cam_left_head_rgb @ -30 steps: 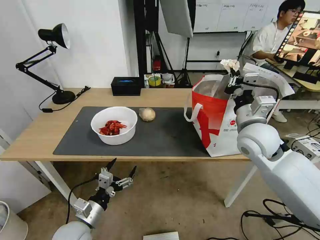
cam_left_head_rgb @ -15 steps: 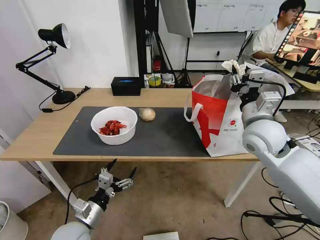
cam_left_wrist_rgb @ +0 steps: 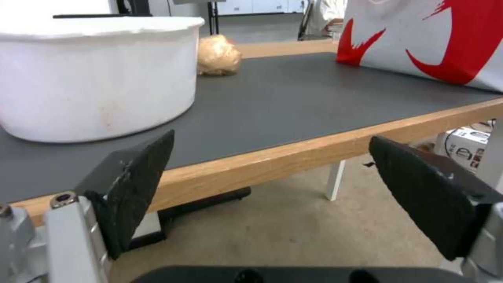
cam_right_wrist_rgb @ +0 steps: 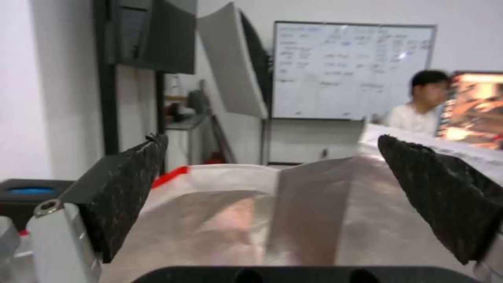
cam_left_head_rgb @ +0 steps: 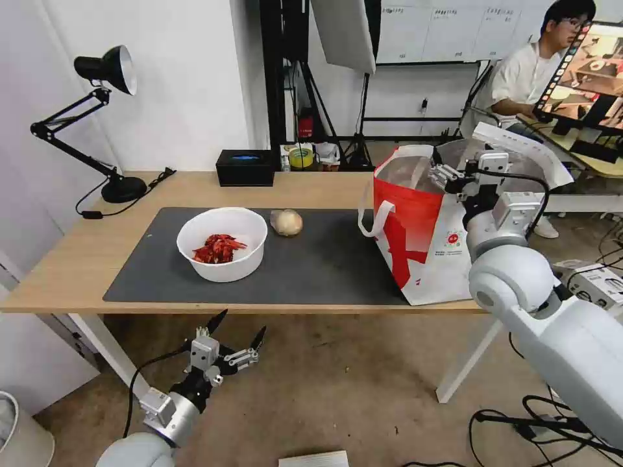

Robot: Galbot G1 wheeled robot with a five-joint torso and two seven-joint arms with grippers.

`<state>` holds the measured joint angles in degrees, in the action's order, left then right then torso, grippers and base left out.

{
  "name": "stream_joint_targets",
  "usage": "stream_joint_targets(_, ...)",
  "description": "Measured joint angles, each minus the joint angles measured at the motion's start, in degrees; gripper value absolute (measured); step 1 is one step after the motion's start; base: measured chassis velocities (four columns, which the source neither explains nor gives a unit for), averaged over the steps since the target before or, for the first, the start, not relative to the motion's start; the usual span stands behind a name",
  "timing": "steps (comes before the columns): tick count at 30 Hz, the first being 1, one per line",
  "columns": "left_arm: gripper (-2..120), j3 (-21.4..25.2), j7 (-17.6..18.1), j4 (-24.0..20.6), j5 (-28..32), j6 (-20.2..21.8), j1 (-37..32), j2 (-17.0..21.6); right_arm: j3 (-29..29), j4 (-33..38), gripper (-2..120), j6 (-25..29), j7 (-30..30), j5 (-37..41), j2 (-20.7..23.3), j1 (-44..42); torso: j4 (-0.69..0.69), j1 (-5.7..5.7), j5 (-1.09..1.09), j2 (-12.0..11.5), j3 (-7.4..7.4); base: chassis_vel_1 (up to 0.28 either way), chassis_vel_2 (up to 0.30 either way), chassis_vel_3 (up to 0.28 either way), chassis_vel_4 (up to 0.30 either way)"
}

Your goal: Pick up the trash from the table and place it into the takeout bag.

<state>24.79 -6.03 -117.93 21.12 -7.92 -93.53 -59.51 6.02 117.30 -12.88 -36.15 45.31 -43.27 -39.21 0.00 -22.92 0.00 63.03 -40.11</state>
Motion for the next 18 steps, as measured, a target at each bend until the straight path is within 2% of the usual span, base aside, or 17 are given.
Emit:
stream_joint_targets(11, 100, 1.40, 0.04, -0.80, 1.06, 0.01, 0.32, 1.02, -1.65, 6.12, 100, 3.46, 8.42, 3.87, 3.35, -0.90, 0.01, 0.00, -0.01, 0.00, 0.00, 0.000, 0.000, 0.000, 0.000)
stream_joint_targets(14, 100, 1.68, 0.04, -1.19, 1.20, 0.03, 0.30, 1.25, -1.16, 7.56, 100, 3.92, 10.50, 3.89, 4.35, -3.29, 0.00, 0.00, 0.00, 0.00, 0.01, 0.000, 0.000, 0.000, 0.000)
stream_joint_targets(18, 100, 2.23, 0.09, -1.52, 1.33, 0.03, 0.34, 1.26, 0.38, 10.98, 100, 6.00, 16.34, 3.67, 5.99, -9.81, -0.01, 0.01, 0.01, 0.00, 0.01, 0.000, 0.000, 0.000, 0.000)
